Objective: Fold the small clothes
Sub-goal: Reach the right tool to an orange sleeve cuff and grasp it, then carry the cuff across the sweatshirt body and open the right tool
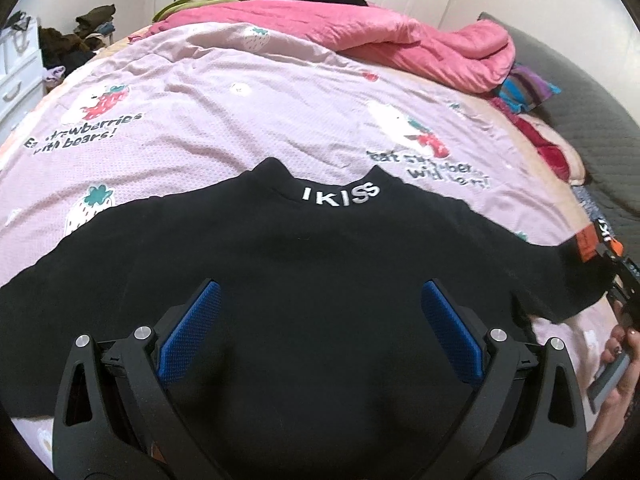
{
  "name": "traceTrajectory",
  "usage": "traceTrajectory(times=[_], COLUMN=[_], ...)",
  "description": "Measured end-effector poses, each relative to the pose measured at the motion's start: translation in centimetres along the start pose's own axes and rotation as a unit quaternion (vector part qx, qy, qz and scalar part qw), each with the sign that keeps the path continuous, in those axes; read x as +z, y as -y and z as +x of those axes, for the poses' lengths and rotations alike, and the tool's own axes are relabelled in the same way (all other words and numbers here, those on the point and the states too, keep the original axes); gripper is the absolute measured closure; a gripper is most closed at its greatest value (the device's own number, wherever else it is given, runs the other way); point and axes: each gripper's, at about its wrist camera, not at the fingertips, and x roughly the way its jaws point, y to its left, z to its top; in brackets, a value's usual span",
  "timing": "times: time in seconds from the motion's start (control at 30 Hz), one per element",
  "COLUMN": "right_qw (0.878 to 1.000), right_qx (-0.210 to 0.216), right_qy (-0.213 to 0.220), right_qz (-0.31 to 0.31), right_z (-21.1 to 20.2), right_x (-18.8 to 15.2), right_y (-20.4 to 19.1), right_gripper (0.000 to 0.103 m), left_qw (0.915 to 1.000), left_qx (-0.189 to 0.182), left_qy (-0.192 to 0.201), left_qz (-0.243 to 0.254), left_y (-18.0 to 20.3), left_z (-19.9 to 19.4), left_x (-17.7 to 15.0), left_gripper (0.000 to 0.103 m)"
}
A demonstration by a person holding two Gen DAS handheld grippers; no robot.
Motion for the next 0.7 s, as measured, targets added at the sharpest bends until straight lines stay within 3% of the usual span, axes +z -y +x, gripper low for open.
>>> traceTrajectory(times=[0.37,0.7], right_qw=[0.995,0.986], right_qx=[0.056,0.062], right_qy=[-0.022,-0.048], right_qz=[-0.083,-0.147], right_z=[-0.8,0.6], right_x=[-2.5,-5.8], right_y=[-8.6,-14.8], right_gripper=[0.080,0.080], left_qw=[0.9988,0.9948], left_qx=[-0.033,-0.062], left_qy=[0.006,0.025], left_qz=[-0.034,-0.078], left_y=[-2.0,-4.8], left_z=[-2.5,-4.1], left_x=[-0.7,-0.5], left_gripper=[0.009,0.009])
